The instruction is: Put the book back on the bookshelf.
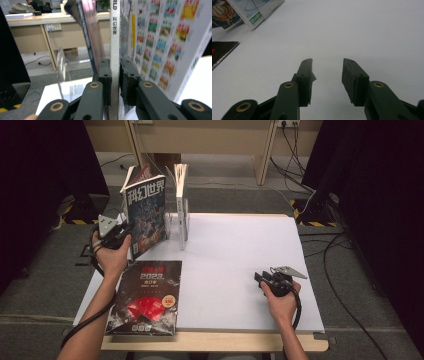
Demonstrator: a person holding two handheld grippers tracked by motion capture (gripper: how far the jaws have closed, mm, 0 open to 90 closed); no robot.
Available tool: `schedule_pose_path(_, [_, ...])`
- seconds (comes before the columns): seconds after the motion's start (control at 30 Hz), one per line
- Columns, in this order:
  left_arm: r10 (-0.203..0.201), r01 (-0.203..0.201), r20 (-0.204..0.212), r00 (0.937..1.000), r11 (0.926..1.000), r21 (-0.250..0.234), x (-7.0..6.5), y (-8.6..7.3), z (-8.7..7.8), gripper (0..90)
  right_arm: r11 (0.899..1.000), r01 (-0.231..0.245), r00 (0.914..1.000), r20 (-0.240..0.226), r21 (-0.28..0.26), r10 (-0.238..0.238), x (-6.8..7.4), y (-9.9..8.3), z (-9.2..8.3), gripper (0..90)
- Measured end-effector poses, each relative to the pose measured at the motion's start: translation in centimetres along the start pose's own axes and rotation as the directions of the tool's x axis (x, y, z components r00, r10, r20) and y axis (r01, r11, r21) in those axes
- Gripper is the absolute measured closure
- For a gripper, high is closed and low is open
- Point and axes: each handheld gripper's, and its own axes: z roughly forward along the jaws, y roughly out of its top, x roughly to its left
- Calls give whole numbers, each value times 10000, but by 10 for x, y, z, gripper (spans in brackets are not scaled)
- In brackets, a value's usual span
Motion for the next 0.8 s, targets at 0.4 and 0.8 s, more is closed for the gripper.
schedule_pose_path(0.4, [-517,516,56,9986,9985,201,10,-22,-16,765,9998,-106,9999,-117,190,109,2,-2,3,603])
schedule_pose_path(0.8, [-1330,1373,846,9875,9893,-483,10,1,-12,734,9994,-192,9997,-170,271,196,2,-3,4,593])
